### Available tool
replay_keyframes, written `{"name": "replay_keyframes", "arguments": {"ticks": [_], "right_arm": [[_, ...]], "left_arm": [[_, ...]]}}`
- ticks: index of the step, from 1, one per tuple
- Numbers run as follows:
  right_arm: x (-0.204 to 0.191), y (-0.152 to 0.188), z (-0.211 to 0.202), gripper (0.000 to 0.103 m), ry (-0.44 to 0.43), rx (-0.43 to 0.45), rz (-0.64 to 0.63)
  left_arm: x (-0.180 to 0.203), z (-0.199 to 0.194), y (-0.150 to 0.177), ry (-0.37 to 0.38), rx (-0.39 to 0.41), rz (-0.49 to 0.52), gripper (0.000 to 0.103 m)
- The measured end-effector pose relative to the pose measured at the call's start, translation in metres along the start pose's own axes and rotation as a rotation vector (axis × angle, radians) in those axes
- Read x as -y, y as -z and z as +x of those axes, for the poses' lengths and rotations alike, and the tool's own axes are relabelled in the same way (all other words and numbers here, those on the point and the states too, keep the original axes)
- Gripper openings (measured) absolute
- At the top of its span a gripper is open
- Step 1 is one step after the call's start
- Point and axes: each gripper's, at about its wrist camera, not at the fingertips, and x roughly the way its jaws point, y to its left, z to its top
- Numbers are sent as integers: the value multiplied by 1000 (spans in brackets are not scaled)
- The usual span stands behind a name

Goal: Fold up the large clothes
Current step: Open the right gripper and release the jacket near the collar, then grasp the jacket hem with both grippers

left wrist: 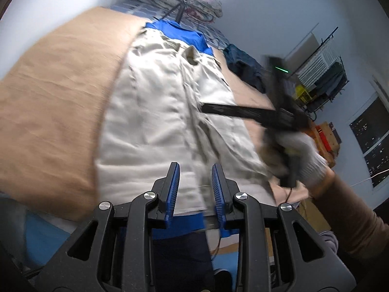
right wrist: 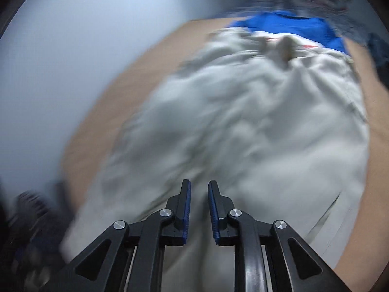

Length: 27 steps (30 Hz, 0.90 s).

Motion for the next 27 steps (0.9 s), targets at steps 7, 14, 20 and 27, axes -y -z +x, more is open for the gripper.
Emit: {"name": "replay_keyframes", "arguments": {"ticks": [7, 14, 20, 27], "right_arm": [[3, 69, -82, 20, 173, 152, 89], [-7, 148, -65, 20, 173, 13, 84], [-11, 164, -82, 21, 177, 45, 102], [-15, 160, -110, 35, 150, 166, 141]], "left_arm": [[-26, -8, -15, -69, -26, 39, 36], [-40, 16, -20, -67, -91, 44, 36], [-56, 48, -2, -112, -170, 43, 36], [-40, 57, 15, -187, -181, 229, 37]]}}
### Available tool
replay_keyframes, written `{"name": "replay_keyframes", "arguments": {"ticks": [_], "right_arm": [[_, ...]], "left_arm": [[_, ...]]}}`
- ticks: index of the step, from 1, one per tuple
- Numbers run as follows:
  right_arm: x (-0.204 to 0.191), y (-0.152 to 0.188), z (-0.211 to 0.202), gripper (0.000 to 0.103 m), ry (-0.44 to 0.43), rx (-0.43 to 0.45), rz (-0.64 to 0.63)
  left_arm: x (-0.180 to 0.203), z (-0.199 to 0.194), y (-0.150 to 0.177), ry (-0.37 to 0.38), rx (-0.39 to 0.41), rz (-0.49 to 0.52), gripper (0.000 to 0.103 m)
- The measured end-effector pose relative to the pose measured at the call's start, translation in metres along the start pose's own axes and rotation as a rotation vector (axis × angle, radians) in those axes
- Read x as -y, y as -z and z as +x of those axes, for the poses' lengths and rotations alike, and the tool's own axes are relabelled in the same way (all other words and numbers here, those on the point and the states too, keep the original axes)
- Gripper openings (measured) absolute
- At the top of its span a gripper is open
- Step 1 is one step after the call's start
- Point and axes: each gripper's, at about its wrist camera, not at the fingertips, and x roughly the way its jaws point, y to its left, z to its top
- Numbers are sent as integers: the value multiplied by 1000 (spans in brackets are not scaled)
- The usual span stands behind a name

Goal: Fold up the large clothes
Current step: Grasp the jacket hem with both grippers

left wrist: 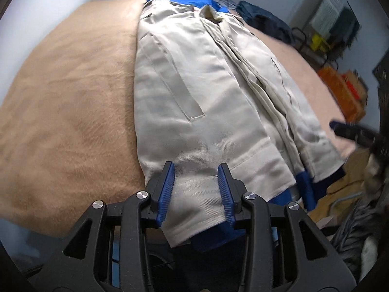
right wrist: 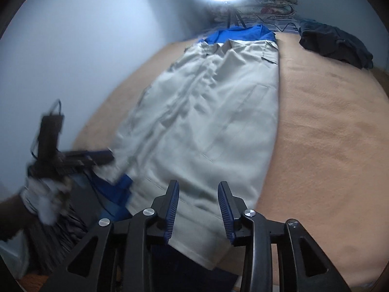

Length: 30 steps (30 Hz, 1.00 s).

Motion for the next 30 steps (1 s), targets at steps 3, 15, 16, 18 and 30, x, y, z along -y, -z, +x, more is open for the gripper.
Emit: {"name": "replay_keyframes", "arguments": {"ticks": [3, 15, 16, 18, 30], "right_arm": [[-7, -16, 8, 33, 2, -3, -58], [18, -4, 43, 36, 71, -160, -76], [15, 1, 44, 36, 89, -164, -106], [20, 3, 33, 41, 64, -128, -59], [97, 30, 17, 64, -249, -92, 388]], "left_arm": [[-6, -12, -2, 33, -1, -54, 37], [-78, -6, -5, 194, -73, -416, 67], [-78, 0, -3, 210, -95, -421, 67], [-79, 2, -1, 225, -90, -428, 67], [-65, 17, -3, 316, -165, -439, 49]]}}
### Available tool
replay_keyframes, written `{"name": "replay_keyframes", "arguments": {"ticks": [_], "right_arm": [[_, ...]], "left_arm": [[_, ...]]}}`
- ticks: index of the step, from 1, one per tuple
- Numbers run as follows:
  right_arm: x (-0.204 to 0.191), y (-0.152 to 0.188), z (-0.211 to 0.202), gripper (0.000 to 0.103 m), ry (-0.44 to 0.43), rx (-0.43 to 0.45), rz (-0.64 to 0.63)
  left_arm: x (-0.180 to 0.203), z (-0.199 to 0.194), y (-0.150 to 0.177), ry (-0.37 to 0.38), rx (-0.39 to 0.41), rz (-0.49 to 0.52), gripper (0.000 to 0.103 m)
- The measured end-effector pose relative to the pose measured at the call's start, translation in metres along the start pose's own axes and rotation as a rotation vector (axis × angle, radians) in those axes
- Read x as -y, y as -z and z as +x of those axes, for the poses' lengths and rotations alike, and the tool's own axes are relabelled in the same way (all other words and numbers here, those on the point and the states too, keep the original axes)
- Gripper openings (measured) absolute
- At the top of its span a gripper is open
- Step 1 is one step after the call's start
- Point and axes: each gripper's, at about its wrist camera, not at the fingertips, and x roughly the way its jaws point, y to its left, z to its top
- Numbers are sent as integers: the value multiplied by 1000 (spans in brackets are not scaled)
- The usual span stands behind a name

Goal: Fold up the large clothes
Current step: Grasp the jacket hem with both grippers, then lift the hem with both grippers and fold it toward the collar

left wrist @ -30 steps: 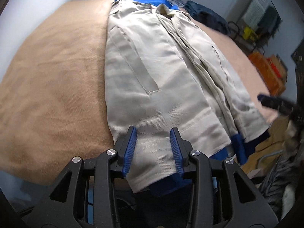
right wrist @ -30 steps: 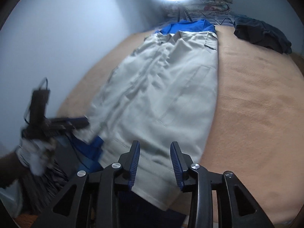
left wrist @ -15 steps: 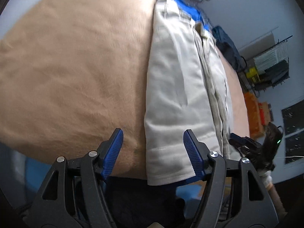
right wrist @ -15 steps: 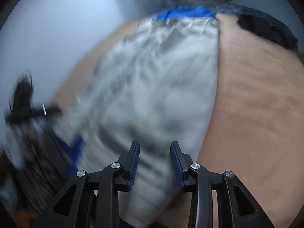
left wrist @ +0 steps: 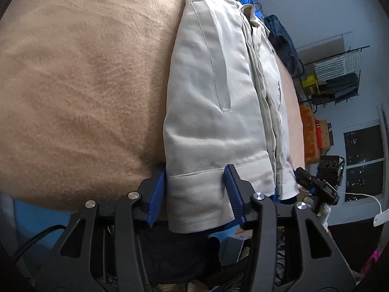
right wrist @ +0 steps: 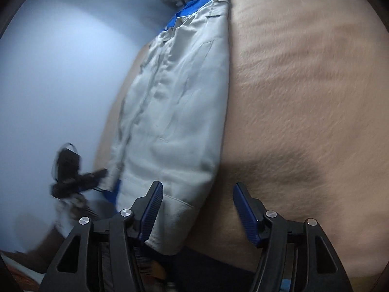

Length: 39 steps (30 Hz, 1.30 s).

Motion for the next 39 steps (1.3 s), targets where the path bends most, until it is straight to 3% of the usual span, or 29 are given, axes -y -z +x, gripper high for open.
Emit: {"name": "replay_keyframes", "arguments": {"ticks": [3, 5, 8, 11, 14, 24, 31, 39], "right_arm": [[4, 1, 8, 61, -81, -27, 29], [2, 2, 16, 51, -117, -53, 21], [-2, 6, 29, 41, -135, -64, 12], [-5, 6, 29, 28, -148, -65, 22], [-3, 7, 22, 22, -170, -43, 44], [-12, 3, -4, 18, -263, 62, 100], [-22, -16, -16, 17, -291, 106, 134], [-35, -75, -20, 16, -256, 171, 161]], "left_arm": [[4, 3, -1, -6, -3, 12, 48], [9, 6, 0, -23, 3, 33, 47], [21, 8, 3, -72, 9, 90, 37], [25, 1, 6, -67, 28, 94, 31], [29, -5, 9, -65, 55, 92, 28], [48, -40, -4, 48, 133, 58, 25], [59, -51, -33, 160, 174, -8, 24], [75, -49, -85, 138, 240, -8, 22]]}}
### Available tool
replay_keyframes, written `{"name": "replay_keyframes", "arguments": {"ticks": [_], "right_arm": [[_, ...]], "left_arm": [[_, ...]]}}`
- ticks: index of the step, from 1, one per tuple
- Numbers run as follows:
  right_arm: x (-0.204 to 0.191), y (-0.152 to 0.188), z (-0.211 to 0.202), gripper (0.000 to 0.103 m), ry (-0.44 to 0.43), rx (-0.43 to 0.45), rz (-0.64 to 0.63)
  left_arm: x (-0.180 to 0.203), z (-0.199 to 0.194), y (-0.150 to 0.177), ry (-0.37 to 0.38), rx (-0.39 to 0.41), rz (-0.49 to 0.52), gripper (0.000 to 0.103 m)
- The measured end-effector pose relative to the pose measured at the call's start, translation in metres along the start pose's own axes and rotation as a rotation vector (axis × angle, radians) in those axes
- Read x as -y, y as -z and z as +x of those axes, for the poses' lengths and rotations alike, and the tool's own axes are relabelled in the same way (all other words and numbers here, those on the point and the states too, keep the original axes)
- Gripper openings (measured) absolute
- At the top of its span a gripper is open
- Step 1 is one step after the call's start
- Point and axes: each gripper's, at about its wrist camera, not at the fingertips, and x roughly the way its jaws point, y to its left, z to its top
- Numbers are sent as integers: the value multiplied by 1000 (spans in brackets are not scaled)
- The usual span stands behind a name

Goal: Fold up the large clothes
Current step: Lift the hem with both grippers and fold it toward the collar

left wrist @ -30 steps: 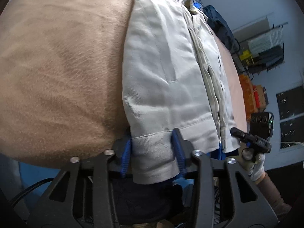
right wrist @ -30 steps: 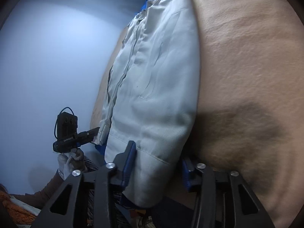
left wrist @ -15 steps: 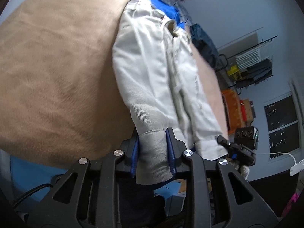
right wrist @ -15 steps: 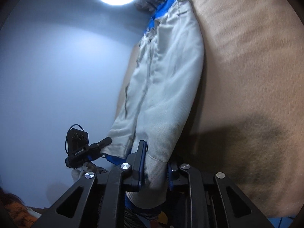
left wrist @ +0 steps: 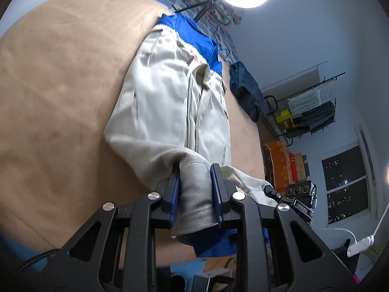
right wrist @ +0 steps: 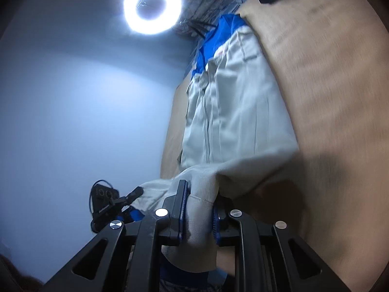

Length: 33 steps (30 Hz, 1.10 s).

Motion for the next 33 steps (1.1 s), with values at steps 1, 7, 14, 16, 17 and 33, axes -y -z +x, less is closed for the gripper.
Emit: {"name": "replay_keyframes", "arguments": {"ticks": [1, 7, 14, 16, 17, 33], "right_arm": [[-1, -6, 0, 16, 15, 3, -5], [-3, -43, 23, 16, 90, 14, 12], [15, -65, 52, 16, 154, 17, 43], [21, -70, 60, 16, 172, 10, 46], [24, -71, 64, 16, 177, 7, 51], [46, -84, 68, 63, 46, 11, 157]], "left_arm": [[2, 4, -7, -6, 7, 2, 22], [3, 35, -38, -52, 28, 8, 21], [-7, 66, -53, -101, 27, 21, 21], [-10, 69, -55, -108, 28, 22, 21], [-12, 72, -56, -117, 28, 23, 21], [-39, 85, -68, -6, 13, -43, 46]]}}
